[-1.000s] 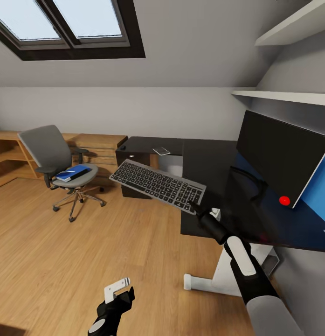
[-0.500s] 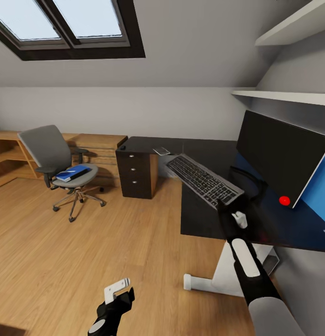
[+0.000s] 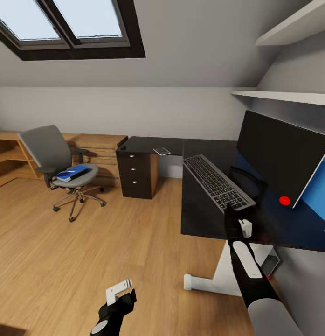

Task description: In the bedroom, organize the workspace by keeping the computer under the desk, ensuring the monitor is on the desk, placing the keyboard on the desk next to the monitor, placing the mouse on the desk next to the keyboard, moving the folder from the swivel chair onto the desk next to the mouse, stacking the notebook on top of the folder with the pen on top of the notebook, and positioning the swivel chair next to the desk.

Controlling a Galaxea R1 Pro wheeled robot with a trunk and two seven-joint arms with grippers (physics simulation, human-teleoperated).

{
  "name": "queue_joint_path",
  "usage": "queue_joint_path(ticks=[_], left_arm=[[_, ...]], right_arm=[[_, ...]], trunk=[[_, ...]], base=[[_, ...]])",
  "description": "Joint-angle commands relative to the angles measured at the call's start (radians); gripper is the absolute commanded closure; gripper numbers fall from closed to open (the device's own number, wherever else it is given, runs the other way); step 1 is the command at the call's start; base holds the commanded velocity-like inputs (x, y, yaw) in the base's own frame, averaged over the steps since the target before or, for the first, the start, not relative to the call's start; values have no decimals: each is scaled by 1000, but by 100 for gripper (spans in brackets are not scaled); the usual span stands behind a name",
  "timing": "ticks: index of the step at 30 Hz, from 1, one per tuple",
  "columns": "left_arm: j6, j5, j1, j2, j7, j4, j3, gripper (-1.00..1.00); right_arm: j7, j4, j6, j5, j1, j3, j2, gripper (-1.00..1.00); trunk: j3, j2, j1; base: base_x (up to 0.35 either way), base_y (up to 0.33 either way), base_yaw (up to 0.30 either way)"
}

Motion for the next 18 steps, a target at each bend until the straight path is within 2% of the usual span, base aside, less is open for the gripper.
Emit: queue_joint_path(ticks=[1, 7, 18], left_arm=[[-7, 8, -1, 1, 4, -1, -4, -100], [-8, 5, -1, 1, 4, -1, -3, -100], [-8, 3, -1, 1, 5, -2, -5, -100]], right_arm=[[7, 1, -2, -11, -1, -1, 1, 100], [8, 6, -3, -14, -1, -1, 7, 100], [3, 32, -6, -10, -1, -1, 5, 100]], trunk=[[-1, -1, 0], [-1, -1, 0], [-1, -1, 0]], base=[[0, 148, 0], [96, 258, 0], [272, 169, 0]])
